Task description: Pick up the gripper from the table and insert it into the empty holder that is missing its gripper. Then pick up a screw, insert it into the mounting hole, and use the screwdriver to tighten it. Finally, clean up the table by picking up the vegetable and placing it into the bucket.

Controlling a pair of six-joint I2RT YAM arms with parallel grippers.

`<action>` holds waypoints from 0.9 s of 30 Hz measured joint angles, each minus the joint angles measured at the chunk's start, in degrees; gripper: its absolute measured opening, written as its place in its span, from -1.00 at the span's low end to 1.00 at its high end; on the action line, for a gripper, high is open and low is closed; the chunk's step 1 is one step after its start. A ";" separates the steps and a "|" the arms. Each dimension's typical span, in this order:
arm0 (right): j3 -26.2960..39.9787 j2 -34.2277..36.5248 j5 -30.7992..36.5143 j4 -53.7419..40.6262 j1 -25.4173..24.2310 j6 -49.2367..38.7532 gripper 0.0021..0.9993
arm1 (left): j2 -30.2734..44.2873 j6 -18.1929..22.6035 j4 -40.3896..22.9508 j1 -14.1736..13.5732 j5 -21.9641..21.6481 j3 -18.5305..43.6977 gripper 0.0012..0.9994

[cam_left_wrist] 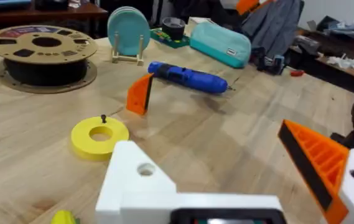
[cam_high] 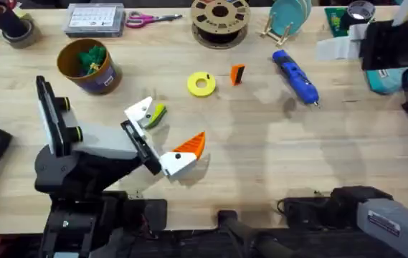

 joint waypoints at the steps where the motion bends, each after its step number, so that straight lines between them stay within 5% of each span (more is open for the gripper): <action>1: 0.00 -0.02 0.02 0.00 0.00 0.00 1.00 | -0.02 0.18 -0.05 0.00 0.46 0.00 0.97; 27: 0.00 -0.02 0.00 0.00 0.00 0.00 1.00 | 0.00 8.35 -0.85 0.00 6.46 0.00 0.97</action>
